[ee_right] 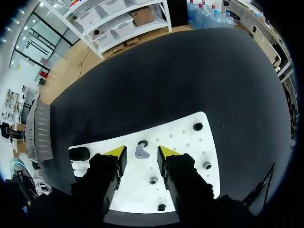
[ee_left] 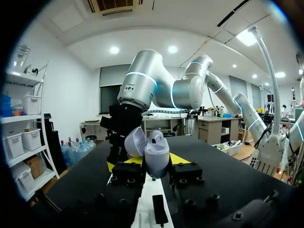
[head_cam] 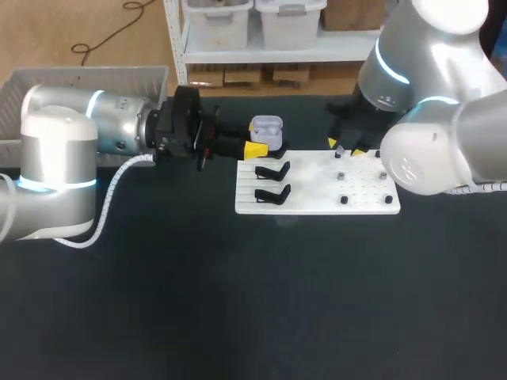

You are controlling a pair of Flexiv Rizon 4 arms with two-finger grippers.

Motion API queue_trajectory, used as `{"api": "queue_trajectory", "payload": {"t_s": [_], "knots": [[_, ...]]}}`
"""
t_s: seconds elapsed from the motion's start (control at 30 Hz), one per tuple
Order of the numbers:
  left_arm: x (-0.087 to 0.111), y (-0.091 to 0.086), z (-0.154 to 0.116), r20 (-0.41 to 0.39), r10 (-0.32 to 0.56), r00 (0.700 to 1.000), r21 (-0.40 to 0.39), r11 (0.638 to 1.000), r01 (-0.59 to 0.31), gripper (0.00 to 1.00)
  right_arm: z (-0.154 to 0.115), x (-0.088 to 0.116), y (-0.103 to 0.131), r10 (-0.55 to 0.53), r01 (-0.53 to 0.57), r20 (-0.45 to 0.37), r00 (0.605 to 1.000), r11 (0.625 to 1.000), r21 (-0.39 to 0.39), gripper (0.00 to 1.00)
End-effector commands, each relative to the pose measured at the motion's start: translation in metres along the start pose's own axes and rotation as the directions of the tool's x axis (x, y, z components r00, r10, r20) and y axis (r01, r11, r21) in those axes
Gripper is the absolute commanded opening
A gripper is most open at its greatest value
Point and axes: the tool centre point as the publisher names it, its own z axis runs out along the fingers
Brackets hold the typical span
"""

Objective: Pick up each earbud case from the left stands, insert the matching earbuds, close the lid, and place the case in the box.

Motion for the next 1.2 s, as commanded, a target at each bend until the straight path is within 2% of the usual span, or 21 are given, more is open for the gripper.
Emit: {"api": "queue_trajectory", "payload": {"t_s": [0.03, 0.3, 0.7, 0.8, 0.87, 0.9, 0.93, 1.2], "knots": [[0.0000, 0.0006, -0.0001, -0.002, -0.001, 1.000, 0.002, 1.000, 0.001, 0.00, 0.0028, 0.0003, -0.0011, -0.003, 0.003, -0.004, 1.000, 1.000, -0.003, 0.35], [0.0000, 0.0006, -0.0001, -0.002, -0.001, 1.000, 0.002, 1.000, 0.001, 0.00, 0.0042, -0.0005, -0.0018, -0.010, 0.010, -0.009, 1.000, 1.000, -0.008, 0.28], [0.0000, 0.0006, -0.0001, -0.002, -0.001, 1.000, 0.002, 1.000, 0.001, 0.00, 0.0068, 0.0035, -0.0014, -0.019, 0.019, -0.019, 1.000, 1.000, -0.005, 0.27], [0.0000, 0.0006, -0.0001, -0.002, -0.001, 1.000, 0.002, 1.000, 0.001, 0.00, 0.0071, 0.0039, -0.0011, -0.020, 0.020, -0.018, 1.000, 1.000, -0.001, 0.22], [0.0000, 0.0006, -0.0001, -0.002, -0.001, 1.000, 0.002, 1.000, 0.001, 0.00, 0.0074, 0.0040, -0.0010, -0.020, 0.020, -0.018, 1.000, 1.000, 0.002, 0.13], [0.0000, 0.0006, -0.0001, -0.002, -0.001, 1.000, 0.002, 1.000, 0.001, 0.00, 0.0074, 0.0041, -0.0010, -0.019, 0.019, -0.019, 1.000, 1.000, 0.003, 0.03], [0.0000, 0.0006, -0.0001, -0.002, -0.001, 1.000, 0.002, 1.000, 0.001, 0.00, 0.0074, 0.0041, -0.0010, -0.018, 0.018, -0.019, 1.000, 1.000, 0.004, 0.00], [0.0000, 0.0006, -0.0001, -0.002, -0.001, 1.000, 0.002, 1.000, 0.001, 0.00, -0.0004, 0.0066, -0.0014, -0.020, 0.021, -0.011, 1.000, 0.999, 0.029, 0.00]]}}
